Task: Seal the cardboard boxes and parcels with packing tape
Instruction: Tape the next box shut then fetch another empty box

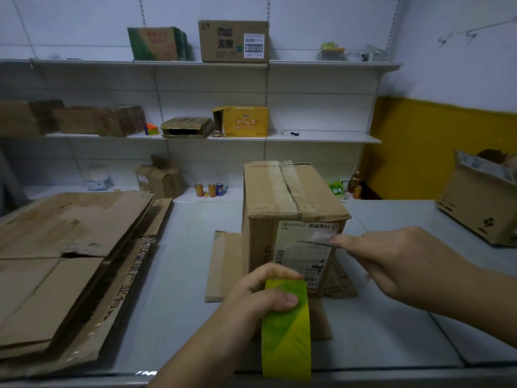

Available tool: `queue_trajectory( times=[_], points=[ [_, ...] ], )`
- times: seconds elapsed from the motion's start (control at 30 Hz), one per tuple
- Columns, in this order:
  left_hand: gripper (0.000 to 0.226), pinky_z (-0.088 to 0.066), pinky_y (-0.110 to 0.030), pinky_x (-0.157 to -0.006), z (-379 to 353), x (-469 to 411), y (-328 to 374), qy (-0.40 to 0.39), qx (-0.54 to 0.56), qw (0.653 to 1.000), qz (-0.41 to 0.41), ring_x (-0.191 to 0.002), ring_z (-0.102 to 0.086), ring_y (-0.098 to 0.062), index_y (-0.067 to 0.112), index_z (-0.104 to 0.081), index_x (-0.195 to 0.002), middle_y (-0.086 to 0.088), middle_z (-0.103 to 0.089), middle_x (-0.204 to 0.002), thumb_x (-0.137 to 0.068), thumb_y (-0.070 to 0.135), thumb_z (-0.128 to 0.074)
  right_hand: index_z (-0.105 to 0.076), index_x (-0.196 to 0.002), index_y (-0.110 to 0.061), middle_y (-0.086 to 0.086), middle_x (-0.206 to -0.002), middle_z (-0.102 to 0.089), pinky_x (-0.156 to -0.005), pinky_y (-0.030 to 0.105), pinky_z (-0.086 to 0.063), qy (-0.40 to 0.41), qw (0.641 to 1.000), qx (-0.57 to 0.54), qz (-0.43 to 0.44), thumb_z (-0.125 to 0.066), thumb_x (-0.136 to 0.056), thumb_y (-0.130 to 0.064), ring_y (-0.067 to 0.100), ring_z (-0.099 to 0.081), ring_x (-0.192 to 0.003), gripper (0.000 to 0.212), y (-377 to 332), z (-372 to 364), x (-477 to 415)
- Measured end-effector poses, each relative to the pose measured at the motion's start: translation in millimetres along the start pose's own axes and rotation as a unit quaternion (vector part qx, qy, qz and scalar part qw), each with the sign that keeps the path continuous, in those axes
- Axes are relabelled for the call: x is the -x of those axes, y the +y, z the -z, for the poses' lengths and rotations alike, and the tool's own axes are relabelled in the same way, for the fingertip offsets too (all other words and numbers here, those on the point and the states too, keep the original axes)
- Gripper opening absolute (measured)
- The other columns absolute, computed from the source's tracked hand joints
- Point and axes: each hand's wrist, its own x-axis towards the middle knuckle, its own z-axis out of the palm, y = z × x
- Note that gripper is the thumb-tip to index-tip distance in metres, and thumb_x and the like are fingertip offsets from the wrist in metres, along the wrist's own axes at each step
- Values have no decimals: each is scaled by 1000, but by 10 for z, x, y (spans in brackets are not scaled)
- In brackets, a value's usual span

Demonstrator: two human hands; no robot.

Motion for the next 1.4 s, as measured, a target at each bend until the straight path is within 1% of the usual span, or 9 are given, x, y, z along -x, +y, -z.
queue_trajectory(
  times=[0.17, 0.27, 0.43, 0.53, 0.63, 0.8, 1.17, 1.33, 1.4],
  points=[
    [44, -47, -28, -62, -31, 4, 5, 5, 5, 1000, -3, -74, -64, -16, 26, -71, -86, 1, -67, -82, -43, 35, -72, -64, -115, -26, -10, -56, -59, -33, 22, -29, -33, 999, 17, -1, -35, -94, -33, 11, -50, -37, 37, 105, 171, 63],
    [39, -48, -28, -63, -43, 7, 9, 5, 7, 1000, -2, -74, -64, -16, 28, -70, -83, 2, -67, -80, -44, 35, -71, -54, -124, -31, -9, -67, -66, -32, 29, -43, -20, 1000, -14, -3, -19, -101, -42, 12, -56, -43, 43, 161, 345, 144],
    [48, -51, -33, -76, -65, -8, -12, 10, -3, 1000, -10, -94, -65, -25, 26, -70, -95, -9, -67, -105, -48, 36, -73, -68, -111, -18, -4, -59, -62, -32, 24, -34, 2, 999, 26, 25, -43, -80, -25, 18, -52, -38, 40, -221, 274, -141],
    [46, -50, -26, -68, -62, 11, -6, 5, -12, 1000, -14, -84, -67, -16, 28, -70, -90, 3, -69, -88, -45, 37, -73, -67, -109, -16, 1, -52, -55, -34, 22, -24, 9, 997, 69, 18, -39, -73, -21, 22, -46, -33, 46, -274, 108, -277],
    [46, -50, -23, -64, -47, 37, -11, 3, -14, 1000, -11, -77, -67, -12, 29, -71, -88, 7, -69, -81, -43, 36, -73, -70, -104, -13, 3, -53, -58, -32, 22, -27, 22, 997, 77, 7, -39, -73, -21, 24, -49, -34, 45, -204, 26, -248],
    [45, -51, -27, -65, -34, 21, -14, 10, -12, 1000, -11, -79, -67, -15, 29, -70, -89, 5, -70, -86, -44, 35, -72, -72, -100, -11, 3, -54, -60, -30, 25, -33, 8, 997, 75, -26, -63, -65, -16, 24, -50, -34, 37, -148, -15, -183],
    [46, -50, -28, -65, -55, 15, -20, 19, 1, 1000, -10, -85, -66, -20, 25, -71, -88, 0, -69, -97, -42, 33, -72, -66, -106, -18, -2, -49, -57, -37, 16, -17, -1, 998, 42, -50, -64, -63, -16, 18, -46, -32, 43, -16, 14, -49],
    [34, -51, -24, -63, -94, 43, -31, 36, -16, 999, -12, -79, -68, -14, 26, -71, -89, 7, -69, -90, -55, 23, -69, -69, -89, -27, -8, -49, -56, -31, 25, -34, -68, 995, 29, -63, -53, -78, -28, 11, -49, -36, 20, -24, 64, 68],
    [31, -51, -25, -63, -85, 38, -28, 41, -13, 999, -15, -79, -68, -15, 27, -71, -89, 8, -70, -88, -59, 23, -66, -68, -89, -29, -11, -54, -59, -35, 28, -42, -53, 997, -8, -61, -41, -88, -35, 8, -50, -40, 27, -36, 117, 106]
  ],
)
